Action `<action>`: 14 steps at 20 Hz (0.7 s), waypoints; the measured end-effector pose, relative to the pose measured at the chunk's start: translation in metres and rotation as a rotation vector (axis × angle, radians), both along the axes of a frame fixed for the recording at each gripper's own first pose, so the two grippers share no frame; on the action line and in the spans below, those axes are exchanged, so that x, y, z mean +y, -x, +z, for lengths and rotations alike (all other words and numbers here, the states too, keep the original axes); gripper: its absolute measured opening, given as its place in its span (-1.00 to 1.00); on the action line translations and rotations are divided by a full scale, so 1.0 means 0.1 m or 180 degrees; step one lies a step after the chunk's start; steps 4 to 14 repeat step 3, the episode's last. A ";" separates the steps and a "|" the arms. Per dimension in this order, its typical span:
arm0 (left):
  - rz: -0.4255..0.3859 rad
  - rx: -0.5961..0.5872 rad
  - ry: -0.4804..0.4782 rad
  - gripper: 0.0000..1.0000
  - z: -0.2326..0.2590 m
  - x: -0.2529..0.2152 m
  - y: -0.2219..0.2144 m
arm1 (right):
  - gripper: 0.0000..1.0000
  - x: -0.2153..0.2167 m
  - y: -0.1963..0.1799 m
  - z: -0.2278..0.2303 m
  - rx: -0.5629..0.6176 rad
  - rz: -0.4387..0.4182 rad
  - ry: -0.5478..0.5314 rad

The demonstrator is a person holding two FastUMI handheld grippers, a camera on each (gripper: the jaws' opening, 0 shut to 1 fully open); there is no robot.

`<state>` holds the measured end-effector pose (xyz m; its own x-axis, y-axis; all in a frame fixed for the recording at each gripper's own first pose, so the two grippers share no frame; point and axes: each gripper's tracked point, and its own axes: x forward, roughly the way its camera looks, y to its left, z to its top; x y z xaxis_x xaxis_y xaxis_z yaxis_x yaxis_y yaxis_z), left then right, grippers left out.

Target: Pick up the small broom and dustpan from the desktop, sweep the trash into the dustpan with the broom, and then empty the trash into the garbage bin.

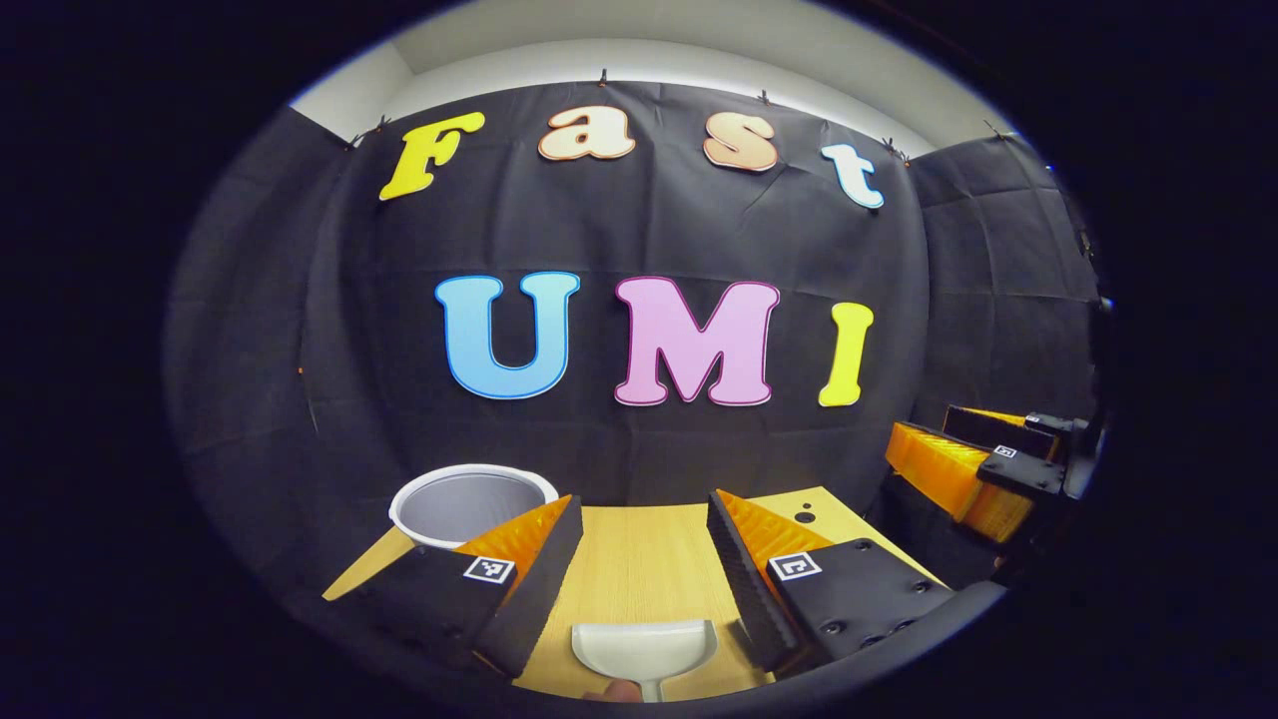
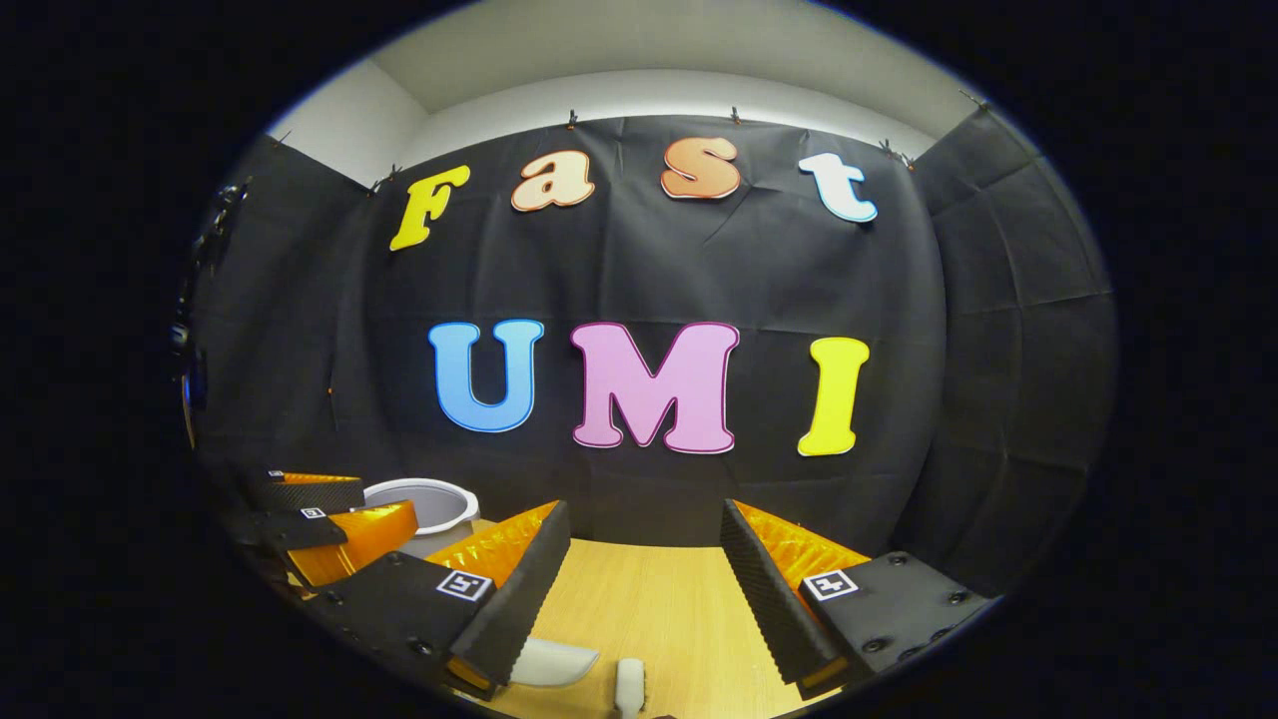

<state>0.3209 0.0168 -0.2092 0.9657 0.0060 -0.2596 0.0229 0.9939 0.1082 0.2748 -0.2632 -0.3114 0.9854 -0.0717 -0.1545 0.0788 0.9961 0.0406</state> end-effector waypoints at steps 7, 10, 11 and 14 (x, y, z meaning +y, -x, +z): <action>-0.0003 0.0021 -0.0014 0.51 -0.02 0.00 0.03 | 0.94 -0.02 0.04 0.03 -0.0033 -0.0016 0.0076; -0.0003 0.0021 -0.0014 0.51 -0.02 0.00 0.03 | 0.94 -0.02 0.04 0.03 -0.0033 -0.0016 0.0076; -0.0003 0.0021 -0.0014 0.51 -0.02 0.00 0.03 | 0.94 -0.02 0.04 0.03 -0.0033 -0.0016 0.0076; -0.0003 0.0021 -0.0014 0.51 -0.02 0.00 0.03 | 0.94 -0.02 0.04 0.03 -0.0033 -0.0016 0.0076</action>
